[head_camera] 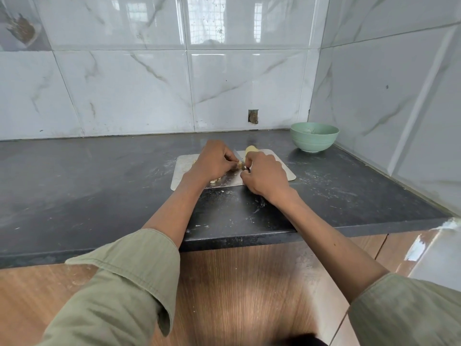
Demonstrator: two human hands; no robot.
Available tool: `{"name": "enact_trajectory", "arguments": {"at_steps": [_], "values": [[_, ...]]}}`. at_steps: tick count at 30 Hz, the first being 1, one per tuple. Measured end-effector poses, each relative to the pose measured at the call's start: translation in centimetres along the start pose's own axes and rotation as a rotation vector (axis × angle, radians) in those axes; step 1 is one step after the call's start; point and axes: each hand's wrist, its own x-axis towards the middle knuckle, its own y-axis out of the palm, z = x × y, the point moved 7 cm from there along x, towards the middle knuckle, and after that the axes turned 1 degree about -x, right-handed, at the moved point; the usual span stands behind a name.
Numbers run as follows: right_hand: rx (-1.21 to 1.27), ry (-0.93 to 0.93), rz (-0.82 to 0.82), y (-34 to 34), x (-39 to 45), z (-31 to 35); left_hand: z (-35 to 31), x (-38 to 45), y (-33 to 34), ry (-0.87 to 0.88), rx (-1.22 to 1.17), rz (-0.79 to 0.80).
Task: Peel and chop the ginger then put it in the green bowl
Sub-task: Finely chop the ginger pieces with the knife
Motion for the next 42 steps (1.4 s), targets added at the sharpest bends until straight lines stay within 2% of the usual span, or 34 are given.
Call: {"name": "enact_trajectory", "arguments": {"at_steps": [11, 19, 29, 42], "values": [[-0.004, -0.045, -0.125, -0.2, -0.9, -0.1, 0.1, -0.2, -0.2, 0.001, -0.041, -0.028], [-0.011, -0.07, -0.101, -0.3, -1.2, 0.5, 0.2, -0.2, -0.2, -0.011, -0.041, -0.02], [0.015, -0.005, 0.029, 0.0, -0.4, 0.3, -0.1, -0.2, -0.1, 0.001, -0.009, -0.014], [0.068, -0.001, -0.086, -0.4, -1.2, -0.3, -0.1, -0.8, -0.4, -0.038, -0.074, -0.045]]}}
